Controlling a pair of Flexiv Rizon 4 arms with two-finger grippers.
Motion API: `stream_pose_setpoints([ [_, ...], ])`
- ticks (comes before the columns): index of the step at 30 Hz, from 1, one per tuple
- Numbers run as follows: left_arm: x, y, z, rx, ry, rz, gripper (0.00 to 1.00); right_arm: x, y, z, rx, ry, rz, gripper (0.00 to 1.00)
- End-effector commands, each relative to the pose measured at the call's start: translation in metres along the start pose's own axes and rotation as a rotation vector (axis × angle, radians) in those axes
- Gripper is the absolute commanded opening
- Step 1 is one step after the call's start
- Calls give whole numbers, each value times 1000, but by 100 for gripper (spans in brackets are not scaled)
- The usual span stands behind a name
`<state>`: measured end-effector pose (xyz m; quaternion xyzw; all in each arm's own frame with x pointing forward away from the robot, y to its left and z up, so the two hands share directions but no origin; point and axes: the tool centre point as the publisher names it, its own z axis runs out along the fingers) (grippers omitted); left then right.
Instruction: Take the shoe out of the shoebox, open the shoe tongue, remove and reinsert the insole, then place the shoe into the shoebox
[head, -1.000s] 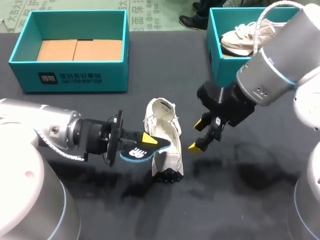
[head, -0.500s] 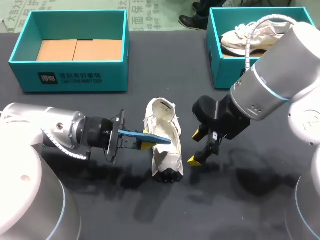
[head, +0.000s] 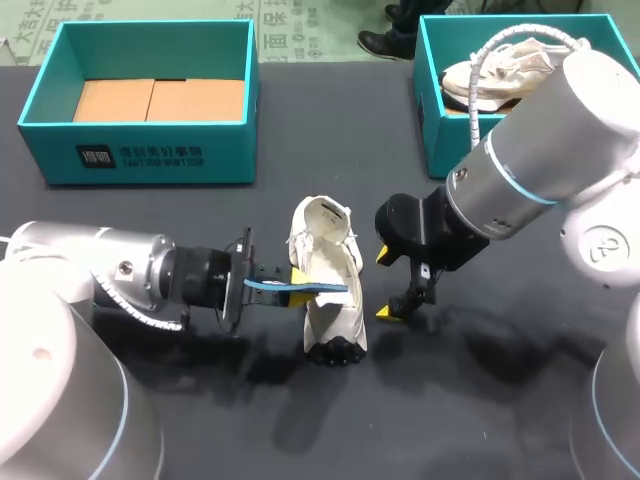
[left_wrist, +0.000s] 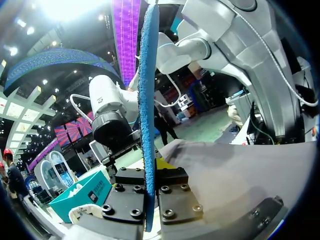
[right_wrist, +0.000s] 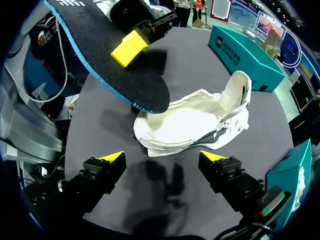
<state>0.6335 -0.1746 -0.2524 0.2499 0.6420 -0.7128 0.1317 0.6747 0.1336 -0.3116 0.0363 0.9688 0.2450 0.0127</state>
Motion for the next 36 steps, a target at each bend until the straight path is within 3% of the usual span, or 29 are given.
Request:
stream_pose_setpoints([
  [1,3,1,8,-15,-21,13,0,-10,9,19,26,-6,1,100],
  [2,3,2,9,-44,-16,30,0,-10,8,22,46,-8,0,100],
  [18,5,10,21,-42,-2,54,0,-16,10,27,59,-1,-26,100],
  [29,4,10,22,-52,-10,73,0,-27,-17,31,12,8,-39,100],
  [36,5,10,22,-58,-9,76,0,-29,-19,33,43,22,-48,100],
])
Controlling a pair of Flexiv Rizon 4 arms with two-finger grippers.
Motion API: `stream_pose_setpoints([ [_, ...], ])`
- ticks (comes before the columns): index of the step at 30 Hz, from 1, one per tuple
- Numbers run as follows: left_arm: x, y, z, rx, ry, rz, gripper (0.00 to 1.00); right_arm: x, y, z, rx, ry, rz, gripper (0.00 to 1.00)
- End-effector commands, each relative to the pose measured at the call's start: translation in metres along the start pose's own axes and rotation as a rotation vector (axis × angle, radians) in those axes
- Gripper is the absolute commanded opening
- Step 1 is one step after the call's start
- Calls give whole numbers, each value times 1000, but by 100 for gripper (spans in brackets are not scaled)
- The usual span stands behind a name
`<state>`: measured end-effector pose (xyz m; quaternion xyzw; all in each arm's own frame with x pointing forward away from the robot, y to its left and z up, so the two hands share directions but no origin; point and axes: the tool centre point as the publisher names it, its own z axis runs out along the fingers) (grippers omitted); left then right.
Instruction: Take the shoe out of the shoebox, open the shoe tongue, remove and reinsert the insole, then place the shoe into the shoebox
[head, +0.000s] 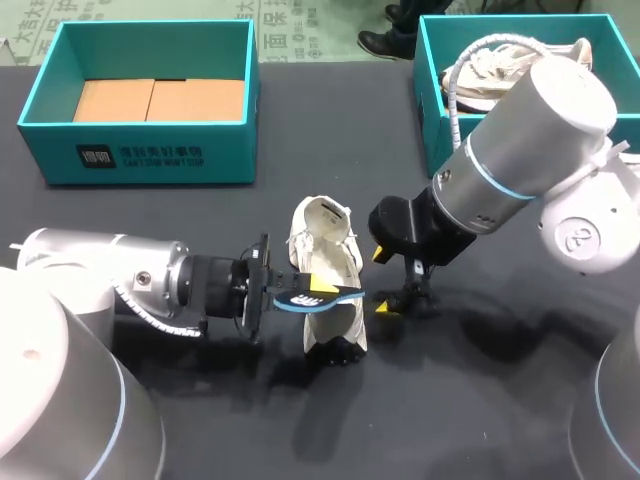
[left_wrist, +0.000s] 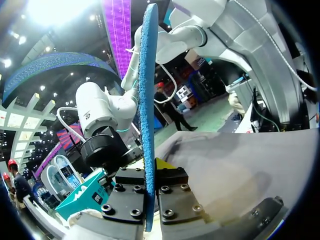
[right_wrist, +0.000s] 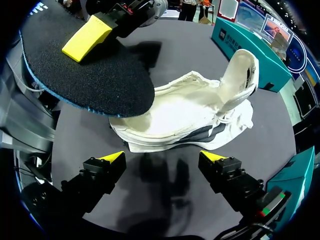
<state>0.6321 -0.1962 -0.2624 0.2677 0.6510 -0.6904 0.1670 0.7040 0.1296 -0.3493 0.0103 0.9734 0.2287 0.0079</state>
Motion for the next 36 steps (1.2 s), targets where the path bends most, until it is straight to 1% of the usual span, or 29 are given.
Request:
stream_pose_setpoints([
  [1,2,-1,1,-4,-4,2,0,-1,1,1,11,0,1,100],
  [2,2,0,2,-4,-5,2,0,-1,0,2,18,2,1,100],
  [7,2,2,2,-5,-15,-4,0,-1,-4,8,2,-1,2,100],
  [16,2,3,7,-1,-26,-18,0,-1,-5,9,-9,-6,-7,100],
  [22,0,17,11,-8,-29,-34,0,-1,-5,9,-9,-6,-7,100],
  [28,-2,22,14,-11,-38,-41,0,-1,-5,9,-9,-6,-7,100],
  [36,-3,35,18,-23,-46,-66,0,-1,-5,9,-9,-6,-7,100],
])
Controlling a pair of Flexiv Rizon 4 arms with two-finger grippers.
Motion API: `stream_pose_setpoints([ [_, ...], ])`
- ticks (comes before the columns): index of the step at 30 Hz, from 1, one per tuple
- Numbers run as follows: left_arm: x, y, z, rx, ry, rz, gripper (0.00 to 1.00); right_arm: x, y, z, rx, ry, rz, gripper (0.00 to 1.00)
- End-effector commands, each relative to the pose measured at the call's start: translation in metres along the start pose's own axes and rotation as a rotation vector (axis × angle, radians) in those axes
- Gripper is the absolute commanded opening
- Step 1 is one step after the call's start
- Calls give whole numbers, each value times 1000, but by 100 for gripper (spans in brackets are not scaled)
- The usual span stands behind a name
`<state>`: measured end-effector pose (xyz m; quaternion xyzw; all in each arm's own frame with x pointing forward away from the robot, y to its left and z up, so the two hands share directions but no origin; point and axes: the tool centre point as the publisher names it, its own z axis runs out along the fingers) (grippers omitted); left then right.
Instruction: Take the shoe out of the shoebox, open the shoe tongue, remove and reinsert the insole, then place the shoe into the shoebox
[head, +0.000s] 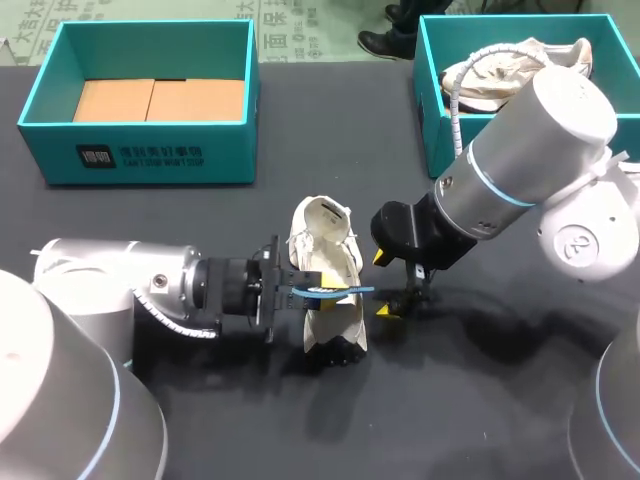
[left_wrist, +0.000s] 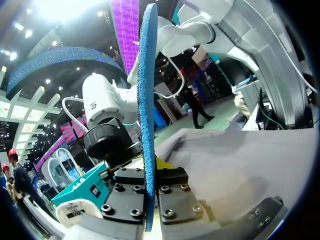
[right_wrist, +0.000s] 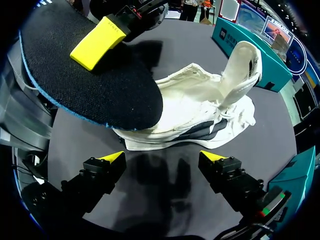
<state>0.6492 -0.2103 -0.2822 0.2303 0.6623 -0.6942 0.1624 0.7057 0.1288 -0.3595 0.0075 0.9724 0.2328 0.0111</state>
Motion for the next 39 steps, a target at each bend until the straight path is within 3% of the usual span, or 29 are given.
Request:
stream_pose_setpoints([
  [1,0,9,7,-3,-3,-7,0,1,0,1,0,-1,-1,100],
  [39,-5,39,-7,-89,-61,-29,0,1,0,1,0,-1,-1,100],
])
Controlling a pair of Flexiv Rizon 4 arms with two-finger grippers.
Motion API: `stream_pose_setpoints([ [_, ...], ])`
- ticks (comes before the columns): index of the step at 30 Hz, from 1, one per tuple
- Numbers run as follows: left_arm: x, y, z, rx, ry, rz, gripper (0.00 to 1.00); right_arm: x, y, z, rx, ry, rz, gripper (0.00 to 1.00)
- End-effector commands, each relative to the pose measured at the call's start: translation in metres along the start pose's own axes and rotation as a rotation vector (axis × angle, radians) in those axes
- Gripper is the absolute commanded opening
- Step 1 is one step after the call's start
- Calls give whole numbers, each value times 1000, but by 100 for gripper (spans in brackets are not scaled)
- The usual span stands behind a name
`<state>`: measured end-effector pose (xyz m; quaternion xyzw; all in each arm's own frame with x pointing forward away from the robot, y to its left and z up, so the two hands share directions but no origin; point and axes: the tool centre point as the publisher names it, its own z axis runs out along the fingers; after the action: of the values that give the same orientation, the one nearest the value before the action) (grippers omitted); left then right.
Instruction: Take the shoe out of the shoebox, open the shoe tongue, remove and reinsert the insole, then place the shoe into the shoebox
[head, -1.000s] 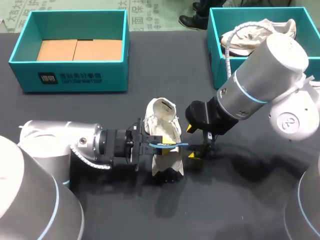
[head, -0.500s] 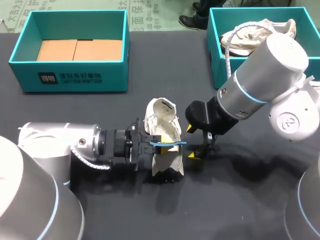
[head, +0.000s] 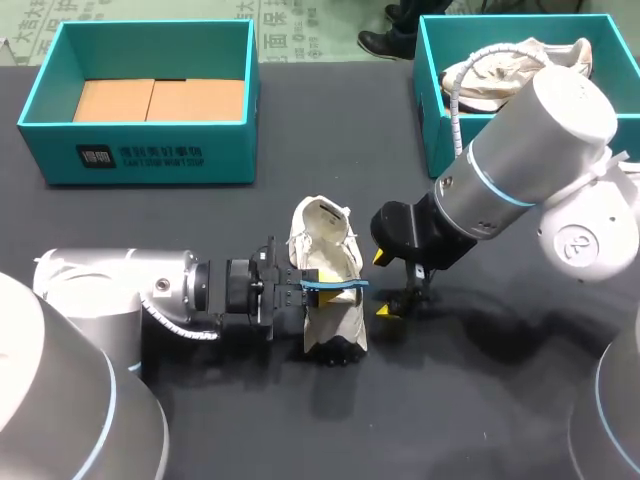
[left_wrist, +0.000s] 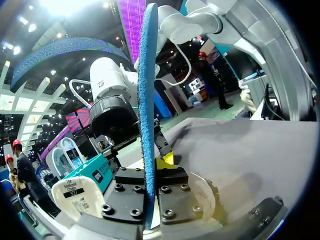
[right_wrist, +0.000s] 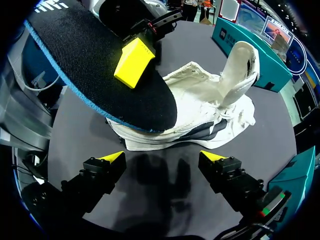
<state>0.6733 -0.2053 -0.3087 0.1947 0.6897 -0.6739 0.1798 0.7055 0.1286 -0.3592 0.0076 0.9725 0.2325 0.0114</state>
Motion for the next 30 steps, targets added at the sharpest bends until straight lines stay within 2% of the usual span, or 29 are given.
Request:
stream_pose_setpoints([
  [1,1,5,1,-6,-8,-1,0,1,0,1,-1,-1,-1,100],
  [30,-5,36,-1,-80,-18,22,0,1,0,1,-1,-1,-1,100],
])
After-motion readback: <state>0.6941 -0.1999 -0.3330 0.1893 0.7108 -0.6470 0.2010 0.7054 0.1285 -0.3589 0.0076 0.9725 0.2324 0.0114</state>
